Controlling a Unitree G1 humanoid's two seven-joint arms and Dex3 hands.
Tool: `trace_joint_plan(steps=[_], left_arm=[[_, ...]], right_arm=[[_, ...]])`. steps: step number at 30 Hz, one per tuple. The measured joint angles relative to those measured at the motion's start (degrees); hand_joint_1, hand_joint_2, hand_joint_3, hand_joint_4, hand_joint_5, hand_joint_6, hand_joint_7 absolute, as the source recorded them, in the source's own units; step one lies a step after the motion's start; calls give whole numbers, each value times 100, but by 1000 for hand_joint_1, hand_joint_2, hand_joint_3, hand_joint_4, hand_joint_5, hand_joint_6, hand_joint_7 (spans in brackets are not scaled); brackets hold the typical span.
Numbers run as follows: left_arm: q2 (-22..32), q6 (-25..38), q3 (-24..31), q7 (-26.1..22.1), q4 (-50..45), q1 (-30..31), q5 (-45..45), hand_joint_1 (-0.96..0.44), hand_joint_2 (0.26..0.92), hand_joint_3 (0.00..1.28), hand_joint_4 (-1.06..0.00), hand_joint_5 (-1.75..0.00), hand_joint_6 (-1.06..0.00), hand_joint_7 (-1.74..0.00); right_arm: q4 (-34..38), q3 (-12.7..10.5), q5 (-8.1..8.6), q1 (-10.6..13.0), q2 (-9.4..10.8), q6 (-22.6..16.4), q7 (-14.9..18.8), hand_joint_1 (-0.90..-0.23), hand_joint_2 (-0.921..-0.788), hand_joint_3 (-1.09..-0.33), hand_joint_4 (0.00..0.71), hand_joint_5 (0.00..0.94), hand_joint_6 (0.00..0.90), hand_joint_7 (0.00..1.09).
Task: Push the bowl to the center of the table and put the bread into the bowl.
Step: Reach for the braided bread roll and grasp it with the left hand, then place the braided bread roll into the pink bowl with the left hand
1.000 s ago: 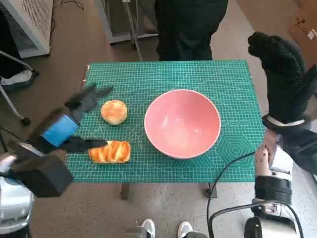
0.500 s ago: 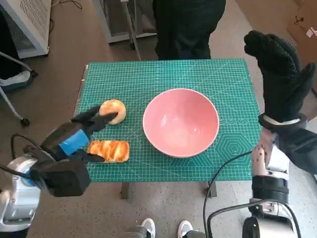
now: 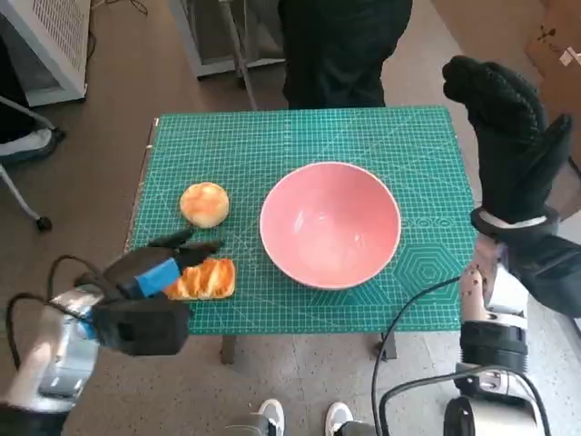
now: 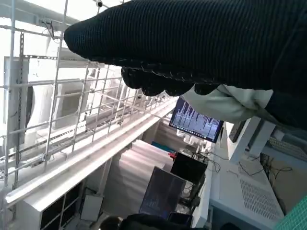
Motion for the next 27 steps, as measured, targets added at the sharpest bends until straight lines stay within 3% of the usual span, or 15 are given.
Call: trace_joint_plan(steps=[6,8,12,13,14,17,19,23,27], left_arm=[[-181,-102,-296,280,866,-422,222,-224,815,13,-168,-11,-351,-20],[-221,-161,-370,360,1130,-591,231,-172,833,13,-234,-15,-415,-29],[-280,-336,-538,543,1608,-882,314,-72,891,16,-494,-39,-630,-60],[-290,-378,-581,603,1700,-941,362,-174,902,68,-641,-93,-613,-515],[-290,-423,-637,693,1779,-1010,425,-238,909,113,-734,-129,-588,-821],[-270,-543,-759,919,1903,-1136,638,-77,917,86,-713,-864,-605,-1013],[-204,-603,-824,979,1861,-1152,767,-39,918,72,-712,-1046,-624,-1034],[-3,-538,-815,729,1275,-975,827,-6,919,62,-702,-1185,-645,-1068],[116,-427,-557,311,427,-780,560,0,920,52,-726,-1165,-638,-1102]], right_arm=[[-7,-1,5,5,-2,37,0,-467,-921,-430,380,3,459,17],[-13,-4,6,10,-4,39,0,-467,-921,-429,381,3,460,17],[-33,-4,7,12,-2,39,0,-469,-921,-426,381,3,460,16],[-38,-5,8,13,-1,40,0,-470,-921,-425,381,3,461,16],[-51,-6,12,19,-1,40,0,-471,-921,-425,382,3,461,15],[-106,-11,26,47,-1,40,0,-471,-921,-424,384,4,462,15],[-156,-14,39,81,0,41,0,-471,-921,-423,386,4,462,15],[-275,-35,64,181,-5,58,0,-471,-921,-423,389,5,466,16],[-338,-49,123,240,-6,75,0,-468,-921,-424,391,5,467,16]])
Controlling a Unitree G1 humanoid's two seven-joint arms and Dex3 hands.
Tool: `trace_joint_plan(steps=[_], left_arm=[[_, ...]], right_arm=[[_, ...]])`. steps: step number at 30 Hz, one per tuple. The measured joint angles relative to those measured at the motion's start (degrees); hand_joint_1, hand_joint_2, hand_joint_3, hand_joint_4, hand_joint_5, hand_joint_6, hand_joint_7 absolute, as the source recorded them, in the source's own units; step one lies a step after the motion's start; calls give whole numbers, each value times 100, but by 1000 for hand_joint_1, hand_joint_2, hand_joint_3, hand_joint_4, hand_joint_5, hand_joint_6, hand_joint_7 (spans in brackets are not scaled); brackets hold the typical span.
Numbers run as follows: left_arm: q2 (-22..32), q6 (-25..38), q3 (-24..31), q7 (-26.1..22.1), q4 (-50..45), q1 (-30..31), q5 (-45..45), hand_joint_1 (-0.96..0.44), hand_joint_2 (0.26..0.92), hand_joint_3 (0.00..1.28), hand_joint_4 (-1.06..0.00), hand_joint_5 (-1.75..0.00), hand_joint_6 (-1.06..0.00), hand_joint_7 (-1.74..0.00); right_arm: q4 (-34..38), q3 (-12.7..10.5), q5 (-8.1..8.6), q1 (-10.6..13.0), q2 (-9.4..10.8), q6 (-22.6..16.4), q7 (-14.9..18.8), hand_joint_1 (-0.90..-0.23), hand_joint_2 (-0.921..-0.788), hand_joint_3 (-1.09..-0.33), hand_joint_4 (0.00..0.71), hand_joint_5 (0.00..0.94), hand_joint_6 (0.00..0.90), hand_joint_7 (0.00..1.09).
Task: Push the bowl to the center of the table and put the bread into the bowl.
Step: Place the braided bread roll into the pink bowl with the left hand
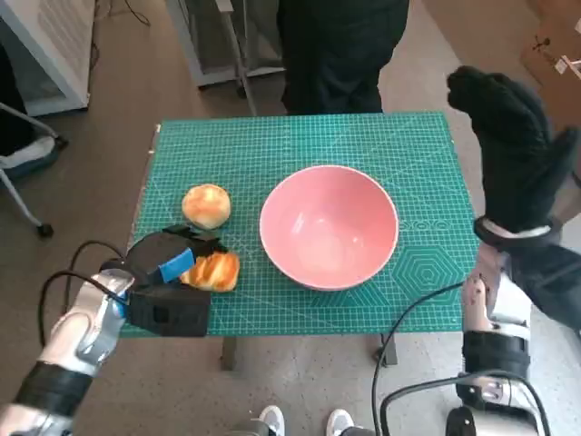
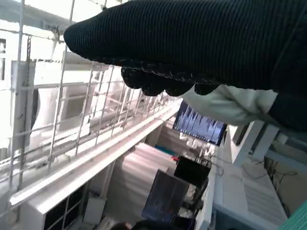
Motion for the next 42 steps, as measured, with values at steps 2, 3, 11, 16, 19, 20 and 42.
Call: trace_joint_plan(steps=[2,3,11,16,19,20,42], left_arm=[[14,35,184,-130,-398,98,-185,2,917,42,-749,-1139,-646,-1101],[14,45,293,-186,-631,138,-290,2,910,30,-784,-1102,-669,-1076],[-3,73,997,-389,-2186,5,-1021,3,885,3,-878,-963,-744,-1030],[-231,166,1105,-405,-2857,-836,-1127,2,888,5,-850,-937,-749,-1082],[-458,223,1035,-381,-2953,-1363,-1119,2,897,6,-819,-948,-739,-1116],[-559,222,960,-364,-2908,-1537,-1099,2,901,6,-806,-956,-732,-1129],[-2098,-867,-731,452,841,-3091,13,0,920,133,-595,-1219,-568,-1261]], right_arm=[[-24,-7,15,-1,-3,3,0,-466,-921,-424,391,4,468,15],[-37,-10,28,-2,-4,4,0,-463,-921,-425,390,4,467,15],[-37,-4,106,-16,0,26,5,-455,-921,-427,397,6,466,12],[41,10,102,-43,7,42,7,-459,-921,-427,392,2,466,11],[86,23,100,-75,16,41,15,-461,-921,-426,394,3,467,11],[102,17,100,-77,10,40,16,-462,-921,-426,395,3,468,11],[-82,-4,97,87,-28,86,25,-463,-921,-410,403,3,473,10]])
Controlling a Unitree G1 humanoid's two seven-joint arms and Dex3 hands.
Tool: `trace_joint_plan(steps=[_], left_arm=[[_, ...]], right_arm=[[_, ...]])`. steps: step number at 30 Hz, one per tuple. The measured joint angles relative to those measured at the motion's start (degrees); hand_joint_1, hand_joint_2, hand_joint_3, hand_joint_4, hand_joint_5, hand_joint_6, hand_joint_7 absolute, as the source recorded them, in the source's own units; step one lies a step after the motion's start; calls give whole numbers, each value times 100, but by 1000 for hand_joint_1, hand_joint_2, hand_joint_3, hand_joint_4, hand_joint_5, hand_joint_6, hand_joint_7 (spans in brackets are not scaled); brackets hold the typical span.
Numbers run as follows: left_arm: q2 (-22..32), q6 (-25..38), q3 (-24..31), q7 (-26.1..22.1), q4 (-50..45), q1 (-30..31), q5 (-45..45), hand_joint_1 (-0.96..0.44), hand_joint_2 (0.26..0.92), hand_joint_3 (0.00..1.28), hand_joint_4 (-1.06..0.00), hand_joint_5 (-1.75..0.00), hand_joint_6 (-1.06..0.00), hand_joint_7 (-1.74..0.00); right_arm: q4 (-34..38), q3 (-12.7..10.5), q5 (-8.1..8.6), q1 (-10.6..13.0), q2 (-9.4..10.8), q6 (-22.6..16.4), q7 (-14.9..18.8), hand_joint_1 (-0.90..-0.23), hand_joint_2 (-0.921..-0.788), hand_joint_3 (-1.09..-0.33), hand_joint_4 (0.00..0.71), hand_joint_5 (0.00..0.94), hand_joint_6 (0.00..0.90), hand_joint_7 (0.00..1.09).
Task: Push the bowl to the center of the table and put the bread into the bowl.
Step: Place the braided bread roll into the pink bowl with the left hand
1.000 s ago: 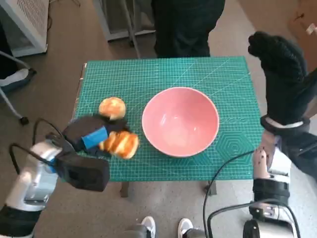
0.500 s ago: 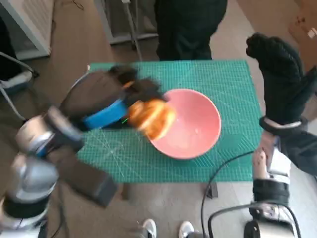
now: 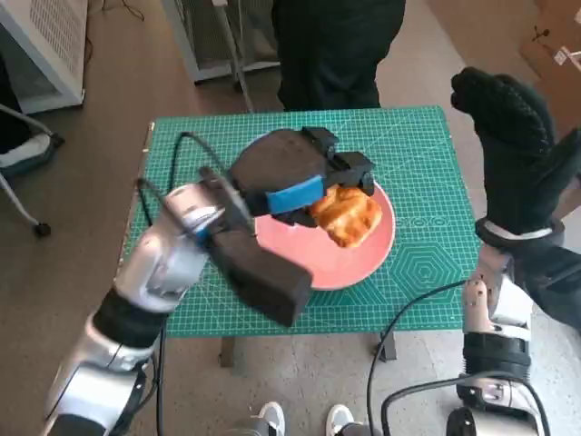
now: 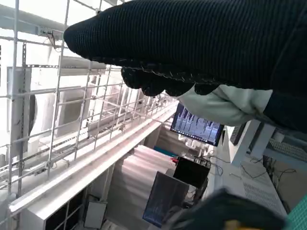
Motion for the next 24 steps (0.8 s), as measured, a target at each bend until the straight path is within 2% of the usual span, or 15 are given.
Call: trace_joint_plan(steps=[1,2,3,5,7,11,17,24], left_arm=[[-18,28,-13,-33,95,-14,0,-49,895,118,-449,-914,-460,-1004],[-52,114,-21,-125,218,-27,-18,-65,892,103,-421,-759,-441,-873],[-84,210,-25,-210,297,-31,-25,-117,886,69,-350,-494,-403,-632],[-148,395,-31,-364,462,-32,-45,-186,877,29,-267,-203,-376,-334],[-176,500,-44,-455,587,-30,-46,-248,862,16,-208,-104,-359,-216],[-178,502,-51,-460,773,-30,-43,-343,847,4,-118,-22,-327,-82],[-177,419,-50,-397,919,-31,-43,-416,843,2,-33,-2,-266,-17],[-159,350,-43,-391,935,-32,-48,-484,847,2,-2,1,-216,-2]], right_arm=[[-20,-5,0,20,-5,8,-2,-463,-921,-410,403,3,473,10],[-49,-16,1,49,-16,19,-7,-463,-921,-410,402,3,473,10],[-68,-26,1,69,-27,34,-10,-463,-921,-410,402,2,474,10],[-94,-54,5,103,-55,63,-14,-464,-921,-411,401,2,474,10],[-107,-83,7,122,-77,87,-22,-467,-921,-410,401,1,473,9],[-134,-124,7,135,-98,120,-72,-476,-921,-393,399,1,479,11],[-154,-135,10,135,-96,166,-117,-479,-921,-380,397,0,480,11],[-172,-129,4,135,-72,175,-177,-470,-921,-380,394,0,479,9]])
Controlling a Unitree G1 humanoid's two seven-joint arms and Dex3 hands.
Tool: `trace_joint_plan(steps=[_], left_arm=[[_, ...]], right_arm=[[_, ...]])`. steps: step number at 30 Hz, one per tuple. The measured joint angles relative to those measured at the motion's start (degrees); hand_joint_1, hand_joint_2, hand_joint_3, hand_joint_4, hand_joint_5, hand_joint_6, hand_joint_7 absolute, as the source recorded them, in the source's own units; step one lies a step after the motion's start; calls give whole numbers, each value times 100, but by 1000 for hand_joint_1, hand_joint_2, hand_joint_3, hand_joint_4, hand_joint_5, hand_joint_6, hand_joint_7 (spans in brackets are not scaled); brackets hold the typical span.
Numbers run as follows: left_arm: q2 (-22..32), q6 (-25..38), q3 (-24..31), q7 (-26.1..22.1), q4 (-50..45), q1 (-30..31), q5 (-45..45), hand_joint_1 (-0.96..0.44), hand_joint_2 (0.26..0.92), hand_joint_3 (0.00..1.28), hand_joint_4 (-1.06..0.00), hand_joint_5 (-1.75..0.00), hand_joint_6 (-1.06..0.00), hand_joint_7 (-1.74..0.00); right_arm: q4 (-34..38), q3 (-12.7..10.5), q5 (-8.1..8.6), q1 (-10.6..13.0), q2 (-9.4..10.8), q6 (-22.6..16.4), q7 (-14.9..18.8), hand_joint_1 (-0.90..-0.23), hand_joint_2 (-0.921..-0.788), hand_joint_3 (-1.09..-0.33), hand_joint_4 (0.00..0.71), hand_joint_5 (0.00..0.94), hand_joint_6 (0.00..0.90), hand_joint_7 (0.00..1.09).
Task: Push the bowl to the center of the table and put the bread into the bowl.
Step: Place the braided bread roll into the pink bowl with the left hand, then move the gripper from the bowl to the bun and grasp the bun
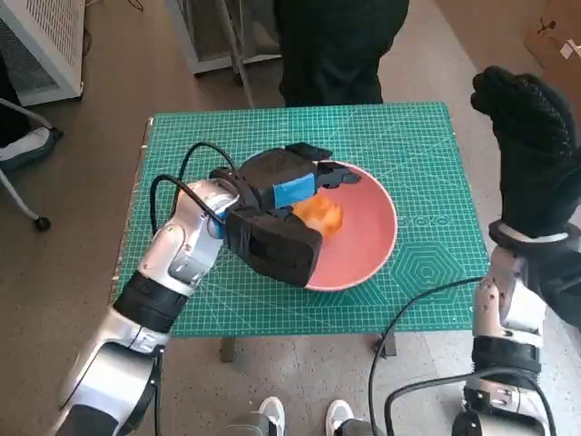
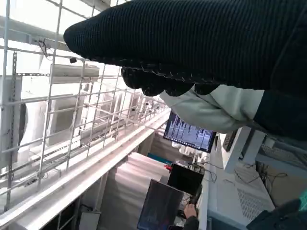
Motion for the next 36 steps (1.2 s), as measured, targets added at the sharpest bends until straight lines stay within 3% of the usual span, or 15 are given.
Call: trace_joint_plan(steps=[10,18,27,36], left_arm=[[218,-139,100,20,-336,50,-7,-655,873,11,1,1,-192,0],[620,-309,529,-10,-991,305,-320,-718,895,13,1,1,-204,-8],[1475,-449,1356,-73,-1238,476,-762,-567,815,1,-32,-10,-272,-31],[1926,-71,1617,-6,-1230,706,-648,-456,775,0,-57,-8,-277,-15]], right_arm=[[-3,61,-23,0,96,-24,-33,-468,-921,-379,395,0,480,8],[58,119,-72,-3,110,-111,-32,-461,-921,-385,395,0,485,9],[173,117,-14,-9,103,-129,1,-459,-921,-385,395,1,487,9],[247,127,-1,-28,106,-139,5,-454,-921,-385,396,1,489,9]])
